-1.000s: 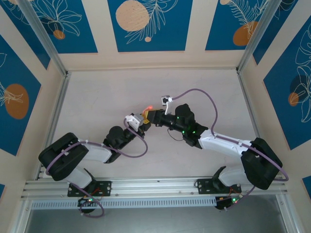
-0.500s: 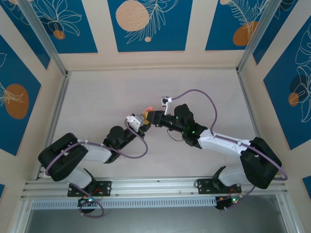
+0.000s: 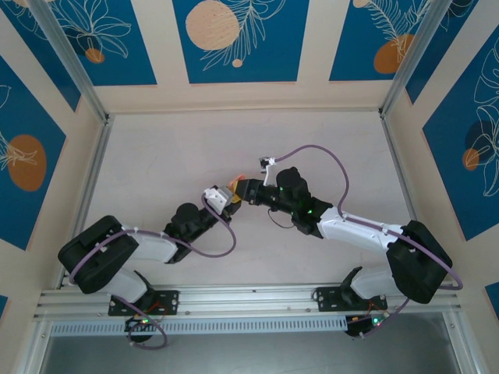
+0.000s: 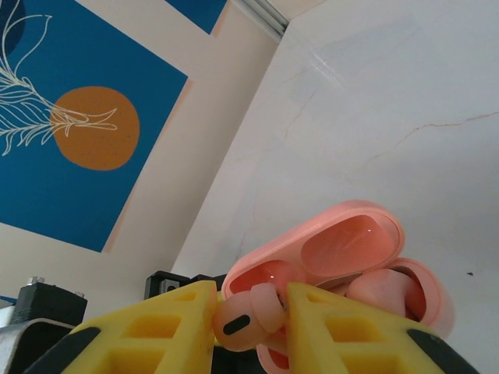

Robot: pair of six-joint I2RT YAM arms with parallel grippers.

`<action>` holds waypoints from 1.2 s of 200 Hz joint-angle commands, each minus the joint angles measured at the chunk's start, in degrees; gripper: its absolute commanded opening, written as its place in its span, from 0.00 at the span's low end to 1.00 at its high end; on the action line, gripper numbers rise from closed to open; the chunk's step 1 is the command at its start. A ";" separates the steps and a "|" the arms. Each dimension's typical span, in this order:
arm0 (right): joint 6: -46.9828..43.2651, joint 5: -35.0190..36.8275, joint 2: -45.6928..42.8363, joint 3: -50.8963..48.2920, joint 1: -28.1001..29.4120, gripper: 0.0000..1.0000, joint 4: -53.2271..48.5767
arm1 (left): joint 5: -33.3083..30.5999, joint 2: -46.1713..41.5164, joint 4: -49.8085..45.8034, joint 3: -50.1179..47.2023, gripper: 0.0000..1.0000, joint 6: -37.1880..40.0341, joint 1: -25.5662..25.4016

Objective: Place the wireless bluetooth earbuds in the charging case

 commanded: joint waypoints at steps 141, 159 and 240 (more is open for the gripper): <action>-0.23 3.96 -1.54 -0.67 0.14 0.37 -11.46 | 2.47 -4.46 10.05 1.16 0.10 1.52 -1.46; -0.89 3.94 -2.01 -0.59 0.14 0.37 -11.37 | 2.55 -4.46 10.10 1.08 0.10 1.56 -1.49; -6.97 -0.83 -8.00 -0.36 -1.91 0.40 -13.00 | 4.16 -4.29 10.05 0.25 0.10 2.05 -1.52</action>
